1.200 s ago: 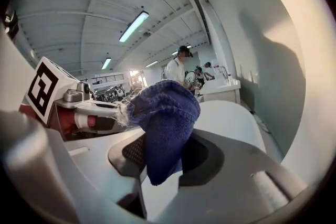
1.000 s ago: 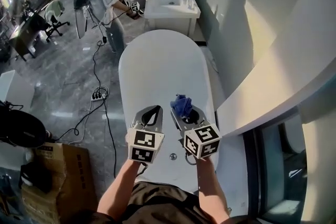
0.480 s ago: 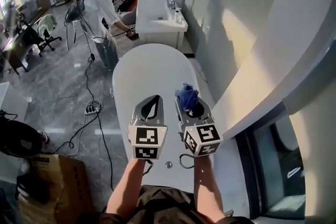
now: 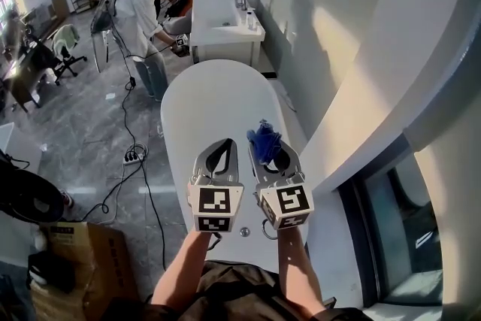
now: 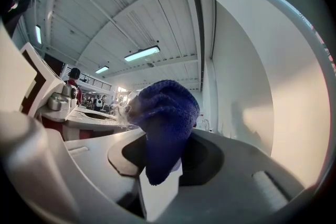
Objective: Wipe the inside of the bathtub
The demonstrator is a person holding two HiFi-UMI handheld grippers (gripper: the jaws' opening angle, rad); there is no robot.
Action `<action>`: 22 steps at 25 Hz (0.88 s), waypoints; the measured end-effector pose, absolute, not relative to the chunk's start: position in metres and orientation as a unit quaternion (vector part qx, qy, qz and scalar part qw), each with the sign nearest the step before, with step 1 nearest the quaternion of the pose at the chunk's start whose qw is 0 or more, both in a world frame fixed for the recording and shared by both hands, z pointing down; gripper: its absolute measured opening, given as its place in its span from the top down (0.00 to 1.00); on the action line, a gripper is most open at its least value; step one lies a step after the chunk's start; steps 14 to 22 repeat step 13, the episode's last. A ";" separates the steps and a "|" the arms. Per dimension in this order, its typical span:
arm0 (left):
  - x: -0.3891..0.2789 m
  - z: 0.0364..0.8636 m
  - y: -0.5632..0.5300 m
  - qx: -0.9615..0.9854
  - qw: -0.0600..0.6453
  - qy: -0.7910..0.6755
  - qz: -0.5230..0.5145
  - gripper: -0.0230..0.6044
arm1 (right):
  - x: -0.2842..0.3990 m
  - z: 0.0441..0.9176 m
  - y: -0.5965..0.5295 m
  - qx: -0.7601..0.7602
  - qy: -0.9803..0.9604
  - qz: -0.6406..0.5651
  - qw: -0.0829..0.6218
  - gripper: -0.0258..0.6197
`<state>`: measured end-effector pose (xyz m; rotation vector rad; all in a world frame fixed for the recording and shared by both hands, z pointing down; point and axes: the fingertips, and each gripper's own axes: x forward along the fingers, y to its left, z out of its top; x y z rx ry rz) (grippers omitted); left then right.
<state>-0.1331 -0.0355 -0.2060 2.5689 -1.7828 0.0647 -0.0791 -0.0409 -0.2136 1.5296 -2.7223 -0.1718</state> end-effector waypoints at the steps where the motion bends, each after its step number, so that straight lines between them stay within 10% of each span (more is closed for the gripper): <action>1: -0.134 -0.206 -0.035 0.821 0.005 -0.571 0.019 0.96 | -0.080 -0.214 -0.040 0.489 -0.870 -0.059 0.006 0.75; 22: -0.137 -0.206 -0.041 0.816 -0.024 -0.577 0.018 0.96 | -0.084 -0.219 -0.044 0.483 -0.872 -0.072 0.002 0.75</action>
